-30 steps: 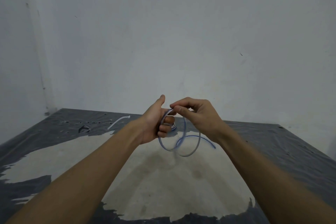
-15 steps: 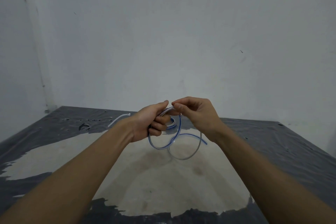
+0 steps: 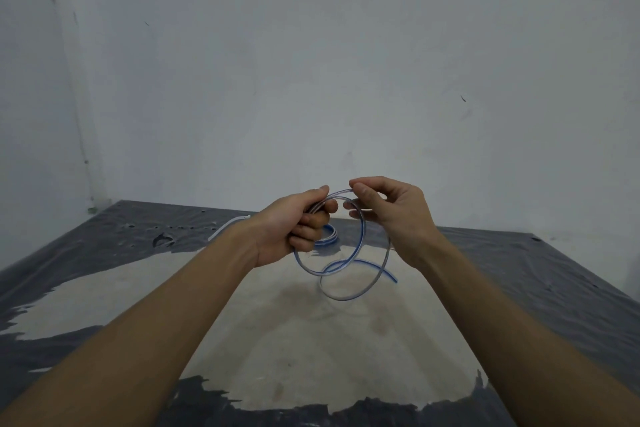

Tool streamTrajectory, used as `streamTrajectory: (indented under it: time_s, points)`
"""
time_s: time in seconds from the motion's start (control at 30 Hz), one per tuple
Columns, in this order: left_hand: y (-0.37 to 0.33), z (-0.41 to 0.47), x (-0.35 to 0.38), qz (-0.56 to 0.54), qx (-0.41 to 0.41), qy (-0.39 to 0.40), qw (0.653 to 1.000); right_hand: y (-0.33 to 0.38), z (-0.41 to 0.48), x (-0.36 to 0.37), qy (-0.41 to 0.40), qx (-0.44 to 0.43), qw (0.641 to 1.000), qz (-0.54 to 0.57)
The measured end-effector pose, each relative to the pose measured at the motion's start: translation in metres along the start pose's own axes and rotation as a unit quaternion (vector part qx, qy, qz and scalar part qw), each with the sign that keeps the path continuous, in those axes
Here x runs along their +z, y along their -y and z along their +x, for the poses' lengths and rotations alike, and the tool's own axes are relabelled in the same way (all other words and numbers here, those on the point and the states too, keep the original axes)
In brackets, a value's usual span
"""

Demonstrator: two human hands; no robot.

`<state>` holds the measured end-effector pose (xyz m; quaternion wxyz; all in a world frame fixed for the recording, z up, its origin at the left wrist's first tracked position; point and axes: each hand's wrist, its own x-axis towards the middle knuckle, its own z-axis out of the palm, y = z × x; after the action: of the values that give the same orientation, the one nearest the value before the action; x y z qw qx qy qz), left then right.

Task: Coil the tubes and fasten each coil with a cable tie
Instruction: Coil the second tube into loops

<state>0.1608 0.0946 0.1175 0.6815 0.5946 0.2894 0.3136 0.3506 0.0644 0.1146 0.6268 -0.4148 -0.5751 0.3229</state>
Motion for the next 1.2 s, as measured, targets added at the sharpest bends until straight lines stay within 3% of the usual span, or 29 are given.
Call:
streamTrajectory:
  time_s: [0.2,0.4,0.5,0.7,0.93,1.07,1.2]
  points:
    - [-0.003,-0.002,0.003,-0.011,0.001,0.02,1.0,0.0,-0.001,-0.004,-0.026,0.0,0.999,0.026]
    - [-0.002,0.0,0.001,-0.085,0.002,0.028,0.996,0.007,-0.011,-0.003,0.079,0.06,0.995,0.02]
    - [-0.001,-0.002,0.0,-0.083,-0.008,0.032,0.996,0.009,-0.01,-0.003,0.095,0.059,0.994,0.015]
    - [0.001,-0.002,-0.001,-0.016,-0.024,0.003,1.0,0.004,-0.009,-0.004,0.048,0.064,0.996,0.05]
    - [-0.003,-0.002,0.002,-0.062,-0.016,0.001,0.998,-0.001,-0.009,-0.005,-0.013,0.044,0.993,0.111]
    - [-0.001,-0.001,0.0,-0.053,0.0,-0.04,0.998,0.003,-0.012,-0.007,0.014,0.064,0.993,0.095]
    - [-0.005,-0.003,-0.007,-0.065,0.041,-0.101,0.992,-0.001,-0.014,-0.014,0.057,0.083,0.995,-0.029]
